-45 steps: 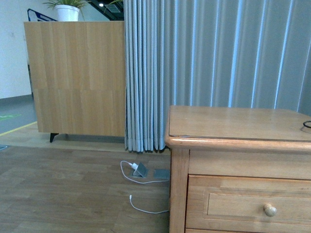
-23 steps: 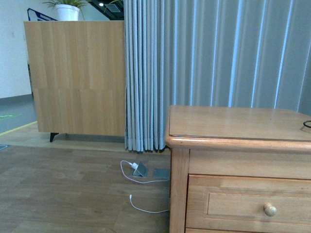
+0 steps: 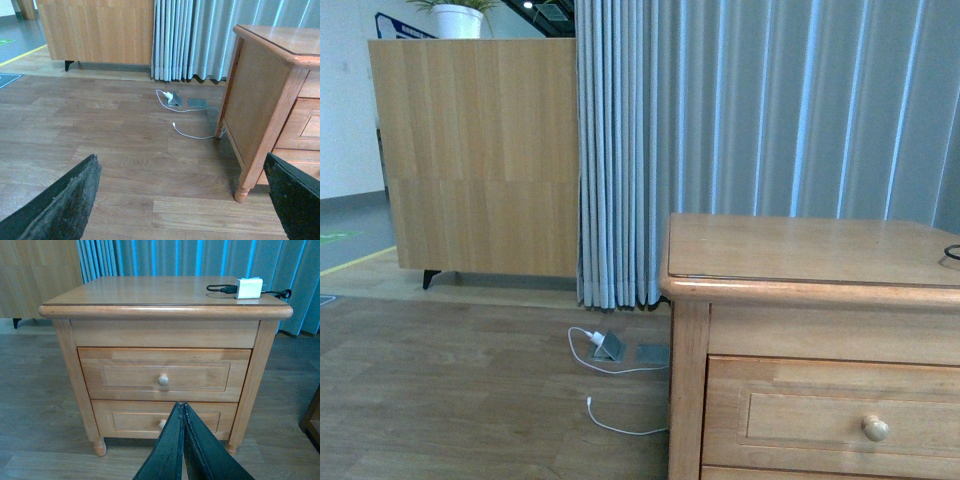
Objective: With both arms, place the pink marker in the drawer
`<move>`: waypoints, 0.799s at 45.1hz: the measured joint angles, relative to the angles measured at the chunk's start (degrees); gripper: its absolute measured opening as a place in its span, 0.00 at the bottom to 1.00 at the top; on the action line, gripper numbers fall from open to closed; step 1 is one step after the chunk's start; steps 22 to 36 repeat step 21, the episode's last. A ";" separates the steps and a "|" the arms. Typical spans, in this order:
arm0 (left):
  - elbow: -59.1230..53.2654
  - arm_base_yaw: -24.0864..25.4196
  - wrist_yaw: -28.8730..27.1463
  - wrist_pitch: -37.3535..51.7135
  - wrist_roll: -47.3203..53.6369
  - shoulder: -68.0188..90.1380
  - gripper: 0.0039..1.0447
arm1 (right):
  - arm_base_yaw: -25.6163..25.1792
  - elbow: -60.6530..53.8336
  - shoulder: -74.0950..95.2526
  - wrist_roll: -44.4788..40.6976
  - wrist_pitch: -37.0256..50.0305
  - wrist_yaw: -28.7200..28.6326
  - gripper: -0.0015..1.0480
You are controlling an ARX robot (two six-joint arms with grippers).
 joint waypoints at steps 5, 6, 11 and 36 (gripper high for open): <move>0.00 0.00 0.02 0.00 0.00 0.00 0.94 | 0.00 0.00 0.00 0.00 0.00 0.02 0.20; 0.00 0.00 0.02 0.00 -0.02 0.00 0.94 | 0.00 0.00 0.00 0.02 0.00 0.02 0.23; 0.00 0.00 0.00 0.00 -0.02 0.00 0.94 | 0.00 0.00 0.00 0.02 -0.02 0.02 0.40; 0.00 0.00 0.02 0.00 -0.02 0.00 0.94 | 0.00 0.00 0.00 0.00 -0.04 0.02 0.78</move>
